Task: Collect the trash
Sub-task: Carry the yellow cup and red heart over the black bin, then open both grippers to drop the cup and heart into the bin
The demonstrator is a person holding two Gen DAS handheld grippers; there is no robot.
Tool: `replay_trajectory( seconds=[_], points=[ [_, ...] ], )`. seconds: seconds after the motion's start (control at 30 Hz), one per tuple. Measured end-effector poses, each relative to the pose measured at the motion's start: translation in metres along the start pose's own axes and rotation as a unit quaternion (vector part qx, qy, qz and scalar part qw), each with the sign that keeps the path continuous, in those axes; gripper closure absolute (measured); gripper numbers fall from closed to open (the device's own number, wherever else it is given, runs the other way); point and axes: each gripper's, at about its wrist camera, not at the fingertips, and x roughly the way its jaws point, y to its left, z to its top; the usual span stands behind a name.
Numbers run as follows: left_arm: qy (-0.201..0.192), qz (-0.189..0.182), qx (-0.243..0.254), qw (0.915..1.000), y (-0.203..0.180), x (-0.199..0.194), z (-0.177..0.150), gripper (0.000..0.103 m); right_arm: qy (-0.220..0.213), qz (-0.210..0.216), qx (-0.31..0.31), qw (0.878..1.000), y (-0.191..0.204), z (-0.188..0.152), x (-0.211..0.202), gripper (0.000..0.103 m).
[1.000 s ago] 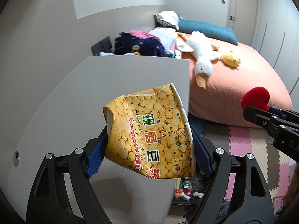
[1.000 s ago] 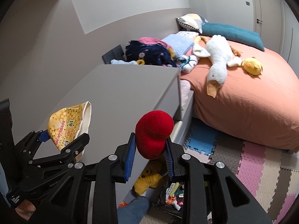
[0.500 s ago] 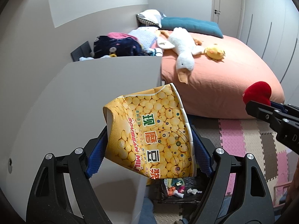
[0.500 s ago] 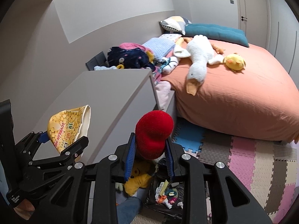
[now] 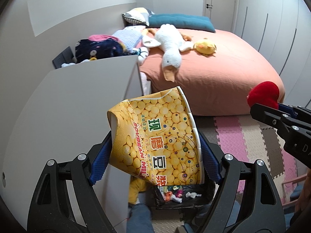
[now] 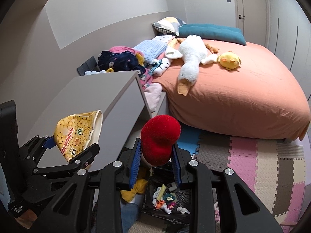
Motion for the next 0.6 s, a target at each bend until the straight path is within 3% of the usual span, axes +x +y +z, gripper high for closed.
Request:
replay_trajectory(
  seconds=[0.3, 0.6],
  points=[
    [0.011, -0.013, 0.028, 0.9995, -0.029, 0.007, -0.008, 0.024, 0.001, -0.013, 0.008, 1.000, -0.024, -0.011, -0.006, 0.072],
    [0.026, -0.020, 0.030, 0.9990, -0.034, 0.014, -0.021, 0.023, 0.012, -0.018, 0.015, 1.000, -0.034, -0.012, 0.004, 0.071]
  ],
)
